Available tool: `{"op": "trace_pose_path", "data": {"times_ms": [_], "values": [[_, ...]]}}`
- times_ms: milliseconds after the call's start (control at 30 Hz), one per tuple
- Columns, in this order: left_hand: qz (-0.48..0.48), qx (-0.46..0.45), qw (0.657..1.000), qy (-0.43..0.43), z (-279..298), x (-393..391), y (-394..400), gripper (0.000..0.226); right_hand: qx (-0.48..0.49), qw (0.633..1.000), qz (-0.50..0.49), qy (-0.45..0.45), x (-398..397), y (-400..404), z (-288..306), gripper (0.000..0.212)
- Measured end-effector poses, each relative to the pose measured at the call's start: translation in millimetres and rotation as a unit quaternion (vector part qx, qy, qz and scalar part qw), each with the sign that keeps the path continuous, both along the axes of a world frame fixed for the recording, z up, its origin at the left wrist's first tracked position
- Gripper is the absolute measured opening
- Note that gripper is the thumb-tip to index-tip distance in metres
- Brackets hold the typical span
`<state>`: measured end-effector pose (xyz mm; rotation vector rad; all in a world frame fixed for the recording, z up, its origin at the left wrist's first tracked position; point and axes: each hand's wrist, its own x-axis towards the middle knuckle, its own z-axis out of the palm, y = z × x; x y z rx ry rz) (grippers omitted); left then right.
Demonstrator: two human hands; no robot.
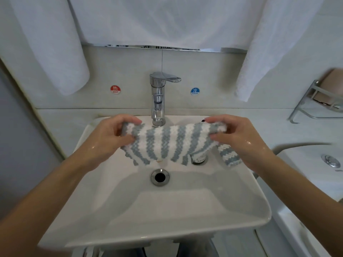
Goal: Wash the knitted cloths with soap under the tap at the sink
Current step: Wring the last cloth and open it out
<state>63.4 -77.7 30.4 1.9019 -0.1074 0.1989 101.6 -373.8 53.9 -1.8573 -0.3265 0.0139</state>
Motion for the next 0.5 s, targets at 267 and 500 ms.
{"op": "trace_pose_path", "data": {"times_ms": [267, 500], "values": [[0.075, 0.170, 0.979, -0.082, -5.9, 4.6, -3.3, 0.035, -0.041, 0.998, -0.041, -0.003, 9.8, 11.5, -12.4, 0.016], [0.068, -0.074, 0.994, 0.040, -1.8, 6.1, -5.3, 0.023, 0.078, 0.987, -0.064, 0.124, 9.2, 12.7, -13.8, 0.025]]}}
